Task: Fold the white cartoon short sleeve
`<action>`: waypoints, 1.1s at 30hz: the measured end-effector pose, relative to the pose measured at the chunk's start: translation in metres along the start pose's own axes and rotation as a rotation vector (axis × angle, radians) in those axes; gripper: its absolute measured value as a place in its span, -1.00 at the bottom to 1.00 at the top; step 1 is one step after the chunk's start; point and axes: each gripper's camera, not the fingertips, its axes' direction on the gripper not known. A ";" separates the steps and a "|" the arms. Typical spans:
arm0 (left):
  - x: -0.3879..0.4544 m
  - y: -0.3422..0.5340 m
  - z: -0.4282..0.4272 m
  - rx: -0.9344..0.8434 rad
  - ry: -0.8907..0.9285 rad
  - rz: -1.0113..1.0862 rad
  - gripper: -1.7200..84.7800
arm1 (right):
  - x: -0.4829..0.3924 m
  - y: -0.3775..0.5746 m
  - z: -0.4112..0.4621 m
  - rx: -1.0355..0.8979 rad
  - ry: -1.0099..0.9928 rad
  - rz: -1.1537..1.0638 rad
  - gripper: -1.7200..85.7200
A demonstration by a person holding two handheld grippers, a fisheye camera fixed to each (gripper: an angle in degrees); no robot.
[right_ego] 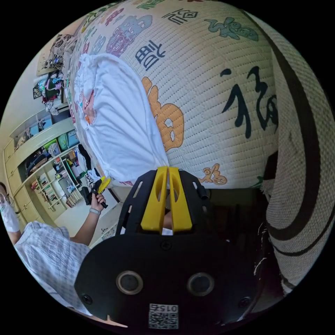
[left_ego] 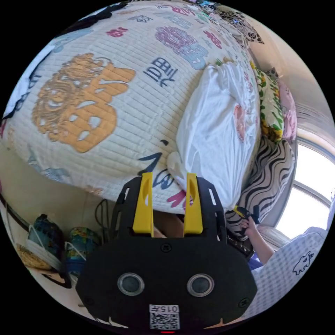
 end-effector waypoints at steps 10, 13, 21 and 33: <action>-0.016 0.022 -0.030 0.060 -0.050 0.005 -0.95 | 0.000 0.015 -0.001 -0.058 0.090 -0.081 -0.97; -0.045 0.041 -0.064 0.121 0.048 -0.064 -0.96 | 0.002 0.021 0.001 -0.112 0.116 -0.120 -0.97; -0.102 0.055 -0.065 0.128 0.155 -0.224 -0.88 | 0.043 0.050 0.028 -0.217 0.292 -0.022 -0.97; -0.045 0.014 -0.073 -0.033 -0.195 -0.029 -0.74 | -0.101 -0.010 0.010 -0.047 0.236 -0.403 -0.77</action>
